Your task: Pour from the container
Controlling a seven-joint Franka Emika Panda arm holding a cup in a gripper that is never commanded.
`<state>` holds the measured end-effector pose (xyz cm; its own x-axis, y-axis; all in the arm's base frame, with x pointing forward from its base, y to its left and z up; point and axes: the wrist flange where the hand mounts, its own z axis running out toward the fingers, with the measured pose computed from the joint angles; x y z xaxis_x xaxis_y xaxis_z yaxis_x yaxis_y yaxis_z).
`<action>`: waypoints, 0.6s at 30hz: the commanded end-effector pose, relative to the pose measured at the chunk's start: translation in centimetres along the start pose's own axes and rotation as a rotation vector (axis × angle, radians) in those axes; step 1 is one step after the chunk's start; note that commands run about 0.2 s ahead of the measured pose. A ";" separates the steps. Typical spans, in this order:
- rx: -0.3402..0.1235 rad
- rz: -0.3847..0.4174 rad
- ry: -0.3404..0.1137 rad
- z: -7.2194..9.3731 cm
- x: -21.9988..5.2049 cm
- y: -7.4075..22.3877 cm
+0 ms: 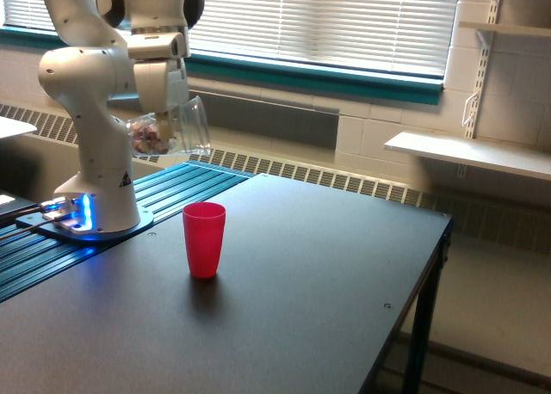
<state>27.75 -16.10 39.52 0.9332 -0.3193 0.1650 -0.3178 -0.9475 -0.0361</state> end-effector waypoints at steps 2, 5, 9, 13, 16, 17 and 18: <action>0.006 -0.069 -0.006 -0.3 -1.5 1.4; 0.005 -0.080 -0.011 -0.3 -2.2 1.8; 0.008 -0.091 -0.022 -0.3 -3.2 2.2; 0.013 -0.096 -0.025 -0.3 -4.3 2.8; -0.001 -0.116 -0.028 0.2 -5.1 3.0; -0.006 -0.126 -0.034 0.4 -5.4 3.1; -0.011 -0.137 -0.040 0.5 -5.7 3.0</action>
<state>23.04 -17.44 39.69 0.9503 -0.2636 0.1658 -0.2635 -0.9644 -0.0228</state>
